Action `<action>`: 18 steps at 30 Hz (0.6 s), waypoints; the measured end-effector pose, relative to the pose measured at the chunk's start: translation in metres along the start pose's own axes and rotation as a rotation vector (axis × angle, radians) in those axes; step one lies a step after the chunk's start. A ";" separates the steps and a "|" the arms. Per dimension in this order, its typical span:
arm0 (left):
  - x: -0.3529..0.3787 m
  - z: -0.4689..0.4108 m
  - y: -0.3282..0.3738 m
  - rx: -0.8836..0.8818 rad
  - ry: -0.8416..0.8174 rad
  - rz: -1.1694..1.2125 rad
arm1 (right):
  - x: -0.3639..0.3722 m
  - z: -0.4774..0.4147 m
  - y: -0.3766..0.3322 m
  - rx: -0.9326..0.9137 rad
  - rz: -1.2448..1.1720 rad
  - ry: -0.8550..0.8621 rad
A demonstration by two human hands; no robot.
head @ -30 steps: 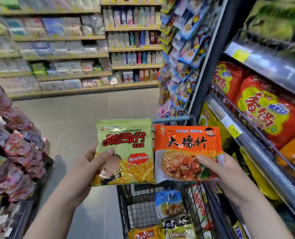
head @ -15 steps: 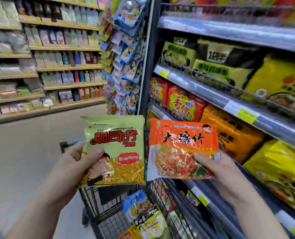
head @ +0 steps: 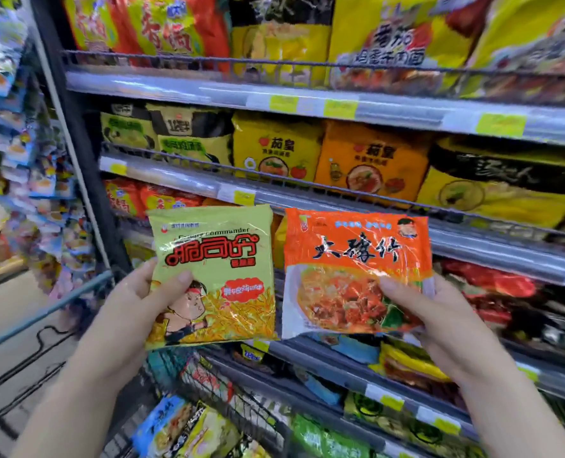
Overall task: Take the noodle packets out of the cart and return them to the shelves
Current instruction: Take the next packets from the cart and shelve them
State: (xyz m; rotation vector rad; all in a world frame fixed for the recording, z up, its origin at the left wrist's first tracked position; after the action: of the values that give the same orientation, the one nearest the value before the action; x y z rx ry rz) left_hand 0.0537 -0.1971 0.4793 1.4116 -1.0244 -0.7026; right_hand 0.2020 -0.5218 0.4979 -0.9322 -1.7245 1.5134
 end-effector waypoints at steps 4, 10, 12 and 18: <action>0.092 0.019 -0.004 0.035 -0.098 0.021 | -0.079 0.070 -0.010 -0.067 0.031 0.127; 0.239 0.076 -0.009 0.050 -0.245 0.014 | -0.198 0.189 -0.030 -0.093 0.028 0.304; 0.286 0.092 -0.013 0.035 -0.272 0.036 | -0.237 0.231 -0.039 -0.094 0.049 0.365; 0.423 0.134 -0.015 0.004 -0.457 0.032 | -0.332 0.354 -0.078 -0.084 0.132 0.544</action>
State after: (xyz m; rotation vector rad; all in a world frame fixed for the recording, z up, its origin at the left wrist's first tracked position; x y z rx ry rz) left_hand 0.1203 -0.6352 0.5131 1.2608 -1.3975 -1.0284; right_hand 0.0742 -0.9956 0.5268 -1.3752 -1.3547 1.1269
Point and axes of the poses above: each hand's wrist, its own z-axis away from the middle knuckle, its own x-axis out of the palm, y = z × x, the point moved 2 cm from there along -z, towards the middle knuckle, and after that the axes turned 6 degrees about -y, right-handed, at the moved point
